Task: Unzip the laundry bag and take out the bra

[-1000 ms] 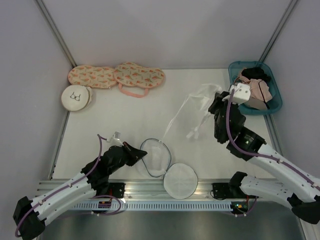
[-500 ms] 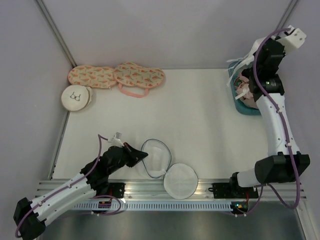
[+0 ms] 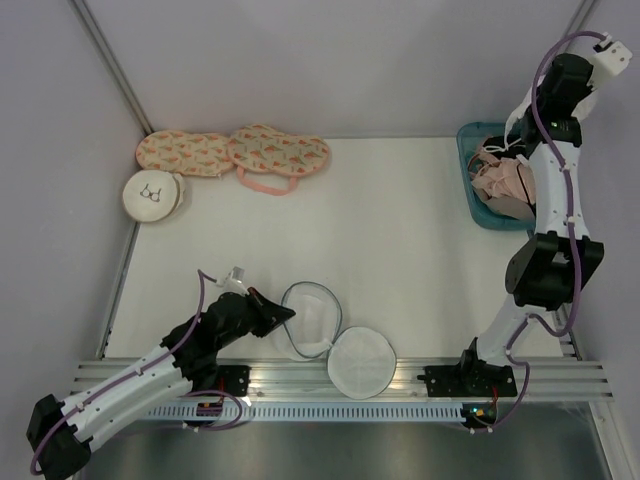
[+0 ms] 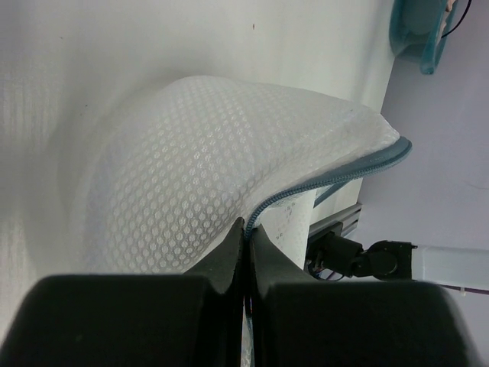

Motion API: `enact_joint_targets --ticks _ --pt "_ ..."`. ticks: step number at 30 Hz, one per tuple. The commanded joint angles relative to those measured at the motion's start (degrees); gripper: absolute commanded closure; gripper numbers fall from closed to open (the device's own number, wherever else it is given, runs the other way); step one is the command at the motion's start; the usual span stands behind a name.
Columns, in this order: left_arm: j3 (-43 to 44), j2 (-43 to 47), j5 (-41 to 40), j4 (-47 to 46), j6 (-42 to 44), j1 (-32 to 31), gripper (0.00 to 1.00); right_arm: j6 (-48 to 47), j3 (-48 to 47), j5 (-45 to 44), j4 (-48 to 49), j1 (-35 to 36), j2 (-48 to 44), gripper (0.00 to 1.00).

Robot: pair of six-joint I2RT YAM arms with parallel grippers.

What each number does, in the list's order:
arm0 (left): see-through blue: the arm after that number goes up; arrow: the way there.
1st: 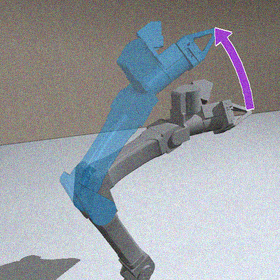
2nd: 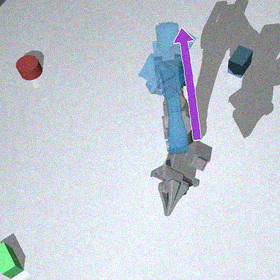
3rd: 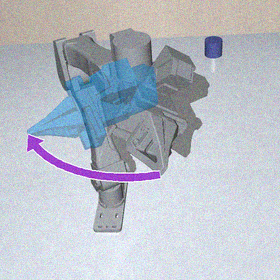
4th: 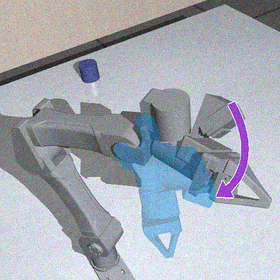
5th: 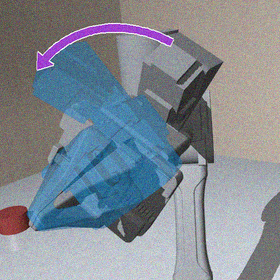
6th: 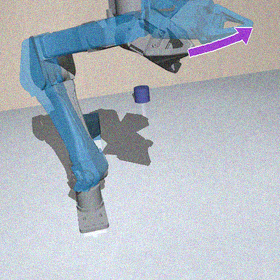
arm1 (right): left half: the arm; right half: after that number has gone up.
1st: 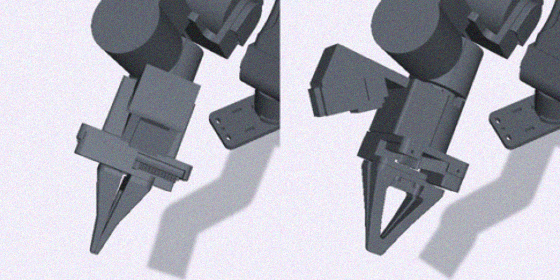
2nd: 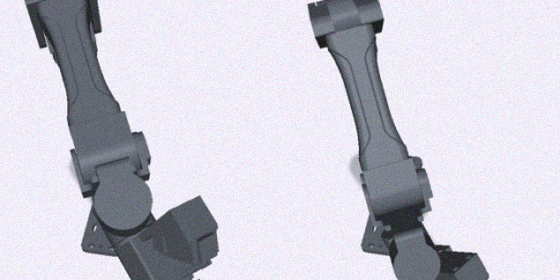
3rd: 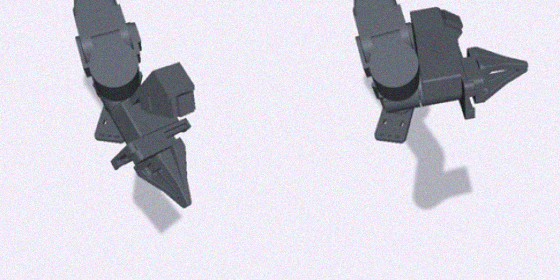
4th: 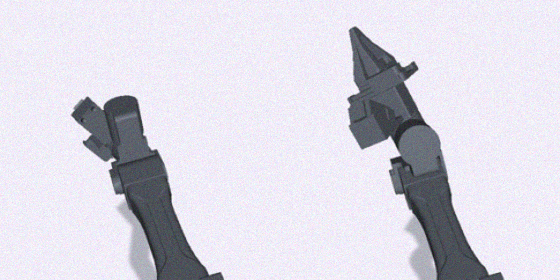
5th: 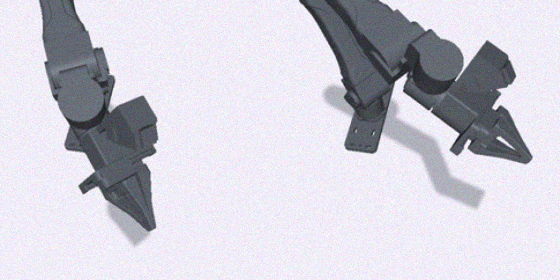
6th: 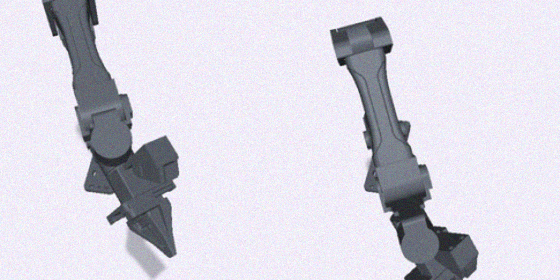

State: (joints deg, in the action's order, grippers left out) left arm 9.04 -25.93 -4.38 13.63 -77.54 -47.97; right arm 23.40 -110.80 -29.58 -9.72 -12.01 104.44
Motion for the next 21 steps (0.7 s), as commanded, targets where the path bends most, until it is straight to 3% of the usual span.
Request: enact_joint_targets --ticks 1,8,14,15,16,18,21 --pt "2.0 -1.0 -0.2 0.6 -0.8 0.2 0.98 0.6 -0.7 1.5 0.5 -0.5 3.0 1.0" --pt "1.4 -1.7 0.8 -0.2 -0.9 0.2 0.98 1.6 1.6 1.9 -0.6 -0.6 11.5 0.99" --pt "0.1 -1.4 1.1 -1.1 -1.5 0.2 0.98 1.6 -2.5 -1.7 -8.4 -0.6 19.1 0.99" --pt "0.0 -1.2 1.1 -1.1 -1.5 0.2 0.98 1.5 -2.6 -1.7 -9.0 -0.7 19.6 0.94" --pt "-0.1 -1.2 1.2 -1.2 -1.5 0.2 0.98 1.5 -2.8 -0.4 -9.4 -0.9 19.9 0.7" --pt "-0.2 -1.0 1.2 -1.1 -1.4 0.2 0.98 1.5 -2.1 0.1 -9.7 -1.0 19.3 0.42" --pt "-0.3 -0.6 1.1 -1.3 -1.3 0.2 0.98 0.7 -0.3 2.5 -7.8 -1.0 15.6 0.26"
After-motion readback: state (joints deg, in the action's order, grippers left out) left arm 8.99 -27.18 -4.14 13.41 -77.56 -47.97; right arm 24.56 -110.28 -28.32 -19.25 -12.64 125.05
